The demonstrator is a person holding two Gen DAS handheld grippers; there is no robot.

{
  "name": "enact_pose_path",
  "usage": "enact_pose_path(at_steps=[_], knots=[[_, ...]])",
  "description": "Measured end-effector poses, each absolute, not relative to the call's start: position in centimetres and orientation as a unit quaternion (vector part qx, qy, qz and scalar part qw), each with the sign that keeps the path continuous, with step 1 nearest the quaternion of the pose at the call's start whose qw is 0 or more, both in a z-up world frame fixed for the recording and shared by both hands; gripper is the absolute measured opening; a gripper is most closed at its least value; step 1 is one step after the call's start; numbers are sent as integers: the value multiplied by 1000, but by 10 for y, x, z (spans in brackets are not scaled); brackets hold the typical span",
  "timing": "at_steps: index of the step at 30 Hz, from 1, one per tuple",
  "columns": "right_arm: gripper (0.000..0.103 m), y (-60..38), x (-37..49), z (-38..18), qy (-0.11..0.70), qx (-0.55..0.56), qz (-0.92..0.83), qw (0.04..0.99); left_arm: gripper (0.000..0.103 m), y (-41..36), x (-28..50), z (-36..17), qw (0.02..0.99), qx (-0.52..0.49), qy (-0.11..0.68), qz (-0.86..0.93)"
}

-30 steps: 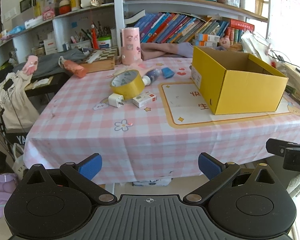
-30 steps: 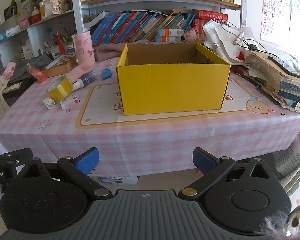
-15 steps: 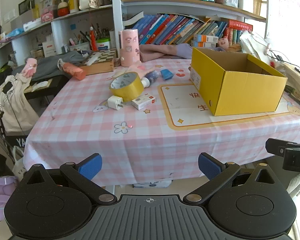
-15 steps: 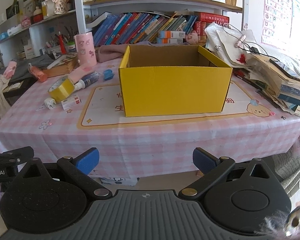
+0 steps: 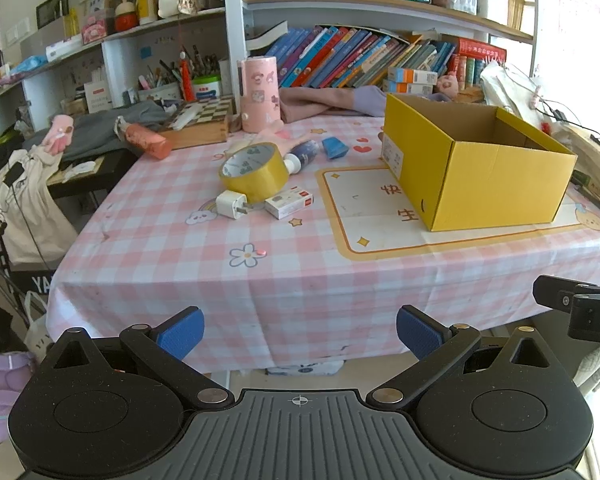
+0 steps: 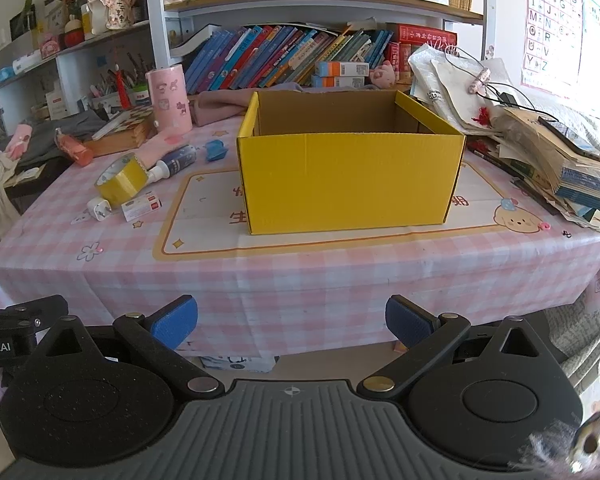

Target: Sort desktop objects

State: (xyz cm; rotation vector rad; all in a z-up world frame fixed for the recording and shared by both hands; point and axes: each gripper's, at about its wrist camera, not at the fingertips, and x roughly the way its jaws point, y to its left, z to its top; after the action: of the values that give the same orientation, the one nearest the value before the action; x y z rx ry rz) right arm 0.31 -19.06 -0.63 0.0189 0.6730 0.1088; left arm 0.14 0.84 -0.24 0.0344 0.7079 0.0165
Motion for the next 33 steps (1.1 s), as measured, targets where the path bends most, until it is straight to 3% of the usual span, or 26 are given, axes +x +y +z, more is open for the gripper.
enact_pose_path(at_steps=[33], knots=[[101, -177, 14, -10, 340, 5, 65, 938, 103, 18, 8, -8, 933, 19, 360, 6]])
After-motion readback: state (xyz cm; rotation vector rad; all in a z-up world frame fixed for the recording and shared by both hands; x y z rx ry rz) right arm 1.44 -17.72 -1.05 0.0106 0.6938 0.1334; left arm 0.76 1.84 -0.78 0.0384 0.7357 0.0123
